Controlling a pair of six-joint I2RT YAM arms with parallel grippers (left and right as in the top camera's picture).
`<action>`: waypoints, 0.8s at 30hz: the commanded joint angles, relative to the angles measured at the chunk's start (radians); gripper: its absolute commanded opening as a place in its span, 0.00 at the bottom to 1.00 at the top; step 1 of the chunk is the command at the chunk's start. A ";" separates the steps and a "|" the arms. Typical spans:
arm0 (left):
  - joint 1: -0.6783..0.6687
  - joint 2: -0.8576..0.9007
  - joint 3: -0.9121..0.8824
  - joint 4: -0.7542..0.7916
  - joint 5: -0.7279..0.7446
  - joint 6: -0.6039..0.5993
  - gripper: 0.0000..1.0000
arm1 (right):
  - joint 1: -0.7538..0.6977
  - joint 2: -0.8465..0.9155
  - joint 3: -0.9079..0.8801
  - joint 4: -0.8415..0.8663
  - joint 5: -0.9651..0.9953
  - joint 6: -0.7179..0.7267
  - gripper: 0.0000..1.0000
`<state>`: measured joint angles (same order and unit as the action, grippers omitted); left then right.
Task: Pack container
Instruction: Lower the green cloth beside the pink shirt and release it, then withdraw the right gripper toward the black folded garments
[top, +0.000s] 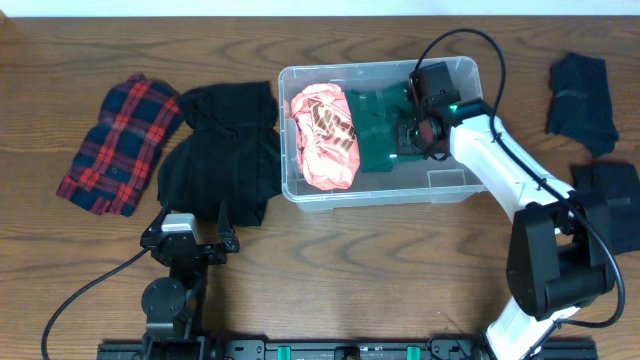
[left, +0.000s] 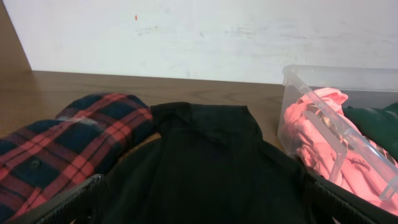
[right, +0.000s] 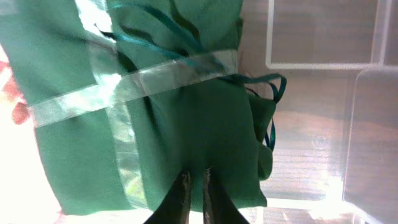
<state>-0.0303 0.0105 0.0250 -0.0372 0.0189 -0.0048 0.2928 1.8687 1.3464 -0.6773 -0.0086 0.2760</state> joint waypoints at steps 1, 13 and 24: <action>-0.006 -0.005 -0.021 -0.033 -0.024 -0.016 0.98 | -0.018 -0.090 0.084 -0.006 -0.002 -0.039 0.09; -0.006 -0.005 -0.021 -0.033 -0.024 -0.016 0.98 | -0.245 -0.314 0.133 -0.127 0.261 -0.045 0.19; -0.006 -0.005 -0.021 -0.033 -0.024 -0.016 0.98 | -0.658 -0.324 0.121 -0.284 0.408 0.080 0.19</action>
<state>-0.0303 0.0105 0.0250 -0.0372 0.0189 -0.0048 -0.2825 1.5475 1.4746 -0.9565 0.3466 0.2874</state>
